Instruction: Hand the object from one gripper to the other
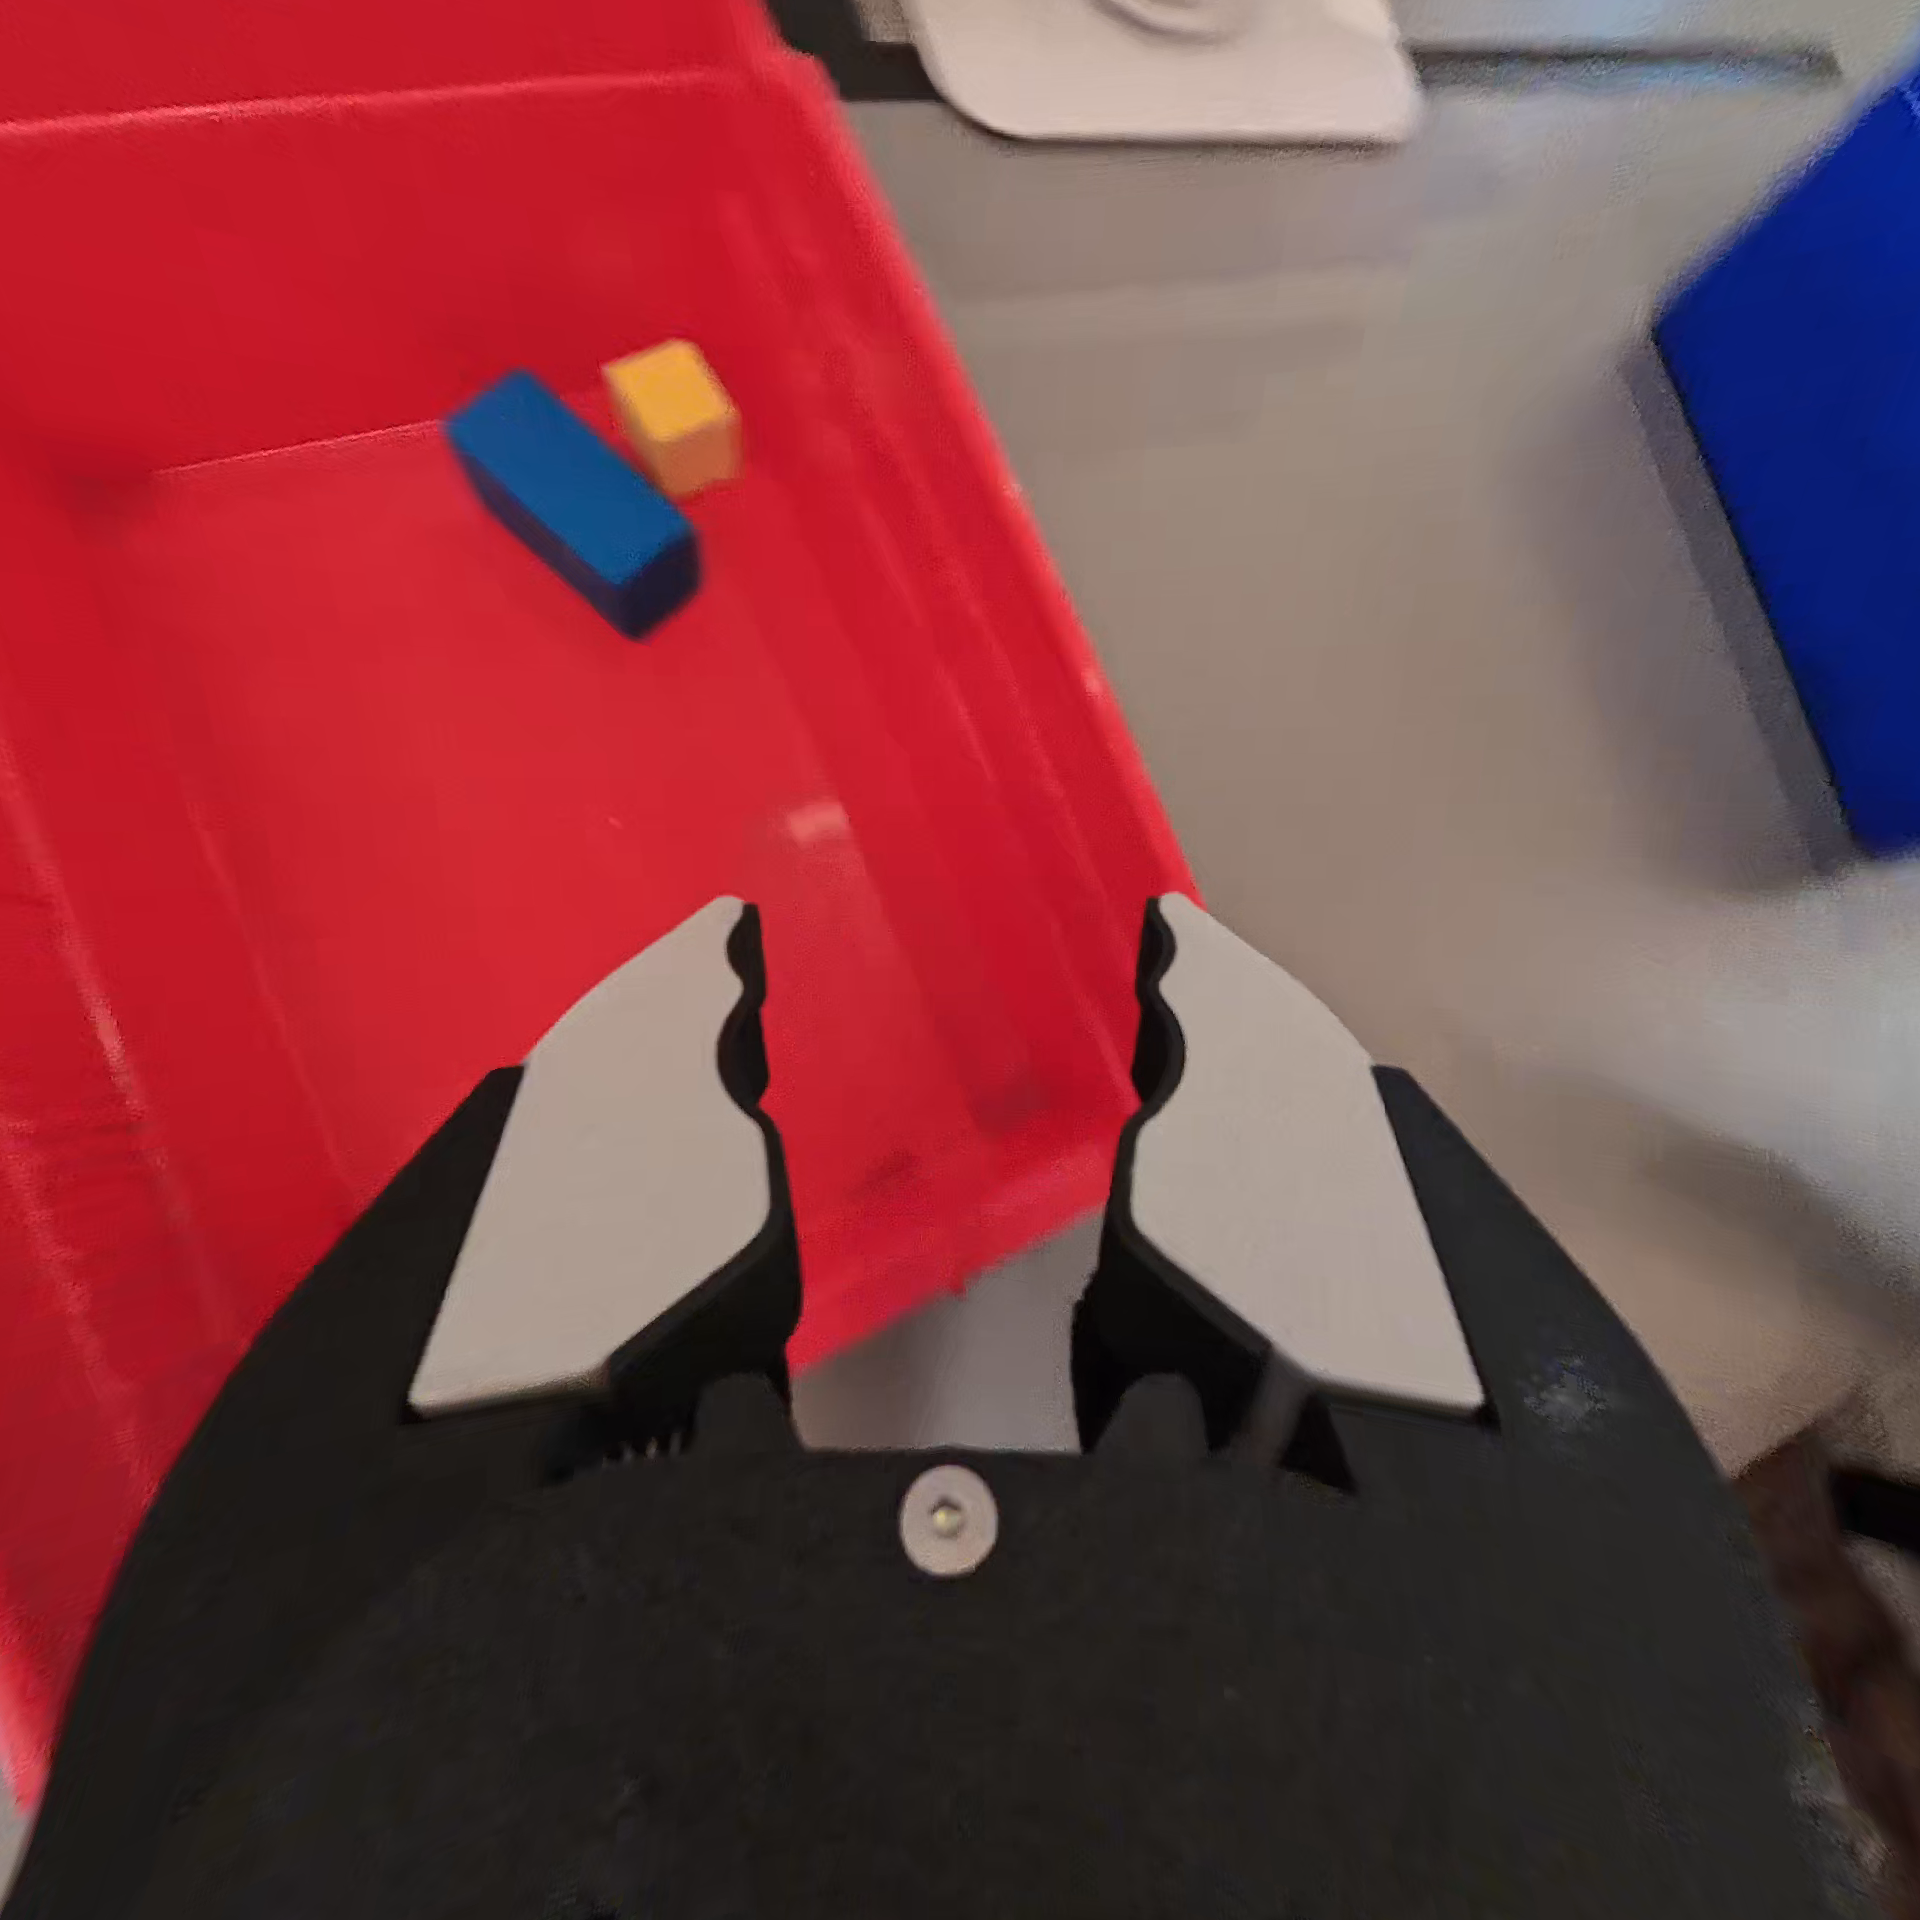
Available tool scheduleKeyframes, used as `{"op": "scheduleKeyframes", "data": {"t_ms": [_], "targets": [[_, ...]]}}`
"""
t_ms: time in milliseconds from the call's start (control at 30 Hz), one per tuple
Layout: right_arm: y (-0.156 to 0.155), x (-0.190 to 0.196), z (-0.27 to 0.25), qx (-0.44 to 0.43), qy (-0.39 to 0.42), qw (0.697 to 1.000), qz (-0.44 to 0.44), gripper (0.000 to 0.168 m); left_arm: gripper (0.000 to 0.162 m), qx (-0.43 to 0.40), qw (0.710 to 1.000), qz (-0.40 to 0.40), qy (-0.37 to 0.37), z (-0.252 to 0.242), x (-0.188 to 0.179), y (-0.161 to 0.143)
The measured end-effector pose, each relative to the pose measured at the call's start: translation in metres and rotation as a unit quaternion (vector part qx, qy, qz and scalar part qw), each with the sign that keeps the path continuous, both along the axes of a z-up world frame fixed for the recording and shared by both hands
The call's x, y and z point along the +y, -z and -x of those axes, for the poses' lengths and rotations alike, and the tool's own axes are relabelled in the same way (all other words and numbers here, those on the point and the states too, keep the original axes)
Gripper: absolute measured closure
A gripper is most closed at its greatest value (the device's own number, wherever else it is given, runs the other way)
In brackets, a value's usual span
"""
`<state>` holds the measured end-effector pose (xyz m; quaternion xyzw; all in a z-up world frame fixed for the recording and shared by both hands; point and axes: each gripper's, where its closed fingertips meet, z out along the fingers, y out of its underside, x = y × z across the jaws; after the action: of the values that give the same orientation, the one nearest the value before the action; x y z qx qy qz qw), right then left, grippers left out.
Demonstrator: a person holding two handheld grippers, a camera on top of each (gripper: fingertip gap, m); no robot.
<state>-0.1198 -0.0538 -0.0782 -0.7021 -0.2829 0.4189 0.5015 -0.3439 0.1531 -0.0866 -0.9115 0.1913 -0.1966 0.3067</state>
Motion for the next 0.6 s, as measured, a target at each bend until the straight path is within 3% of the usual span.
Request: {"op": "scheduleKeyframes", "data": {"t_ms": [100, 233, 367, 600], "targets": [[0.007, 0.003, -0.001, -0.029, 0.018, 0.999, -0.013, 0.090, 0.104, -0.024, 0.995, 0.058, -0.078, 0.008, 0.056, 0.009], [0.010, 0.004, -0.005, -0.041, 0.032, 0.999, -0.016, 0.091, 0.103, -0.019, 0.981, 0.143, -0.134, 0.006, 0.101, 0.037], [0.016, 0.003, -0.007, -0.050, 0.035, 0.998, -0.009, 0.091, 0.103, -0.001, 0.968, 0.200, -0.154, -0.009, 0.123, 0.063], [0.019, -0.003, -0.005, -0.088, 0.033, 0.995, -0.031, 0.094, 0.101, 0.159, 0.941, 0.247, -0.169, 0.009, 0.133, 0.102]]}}
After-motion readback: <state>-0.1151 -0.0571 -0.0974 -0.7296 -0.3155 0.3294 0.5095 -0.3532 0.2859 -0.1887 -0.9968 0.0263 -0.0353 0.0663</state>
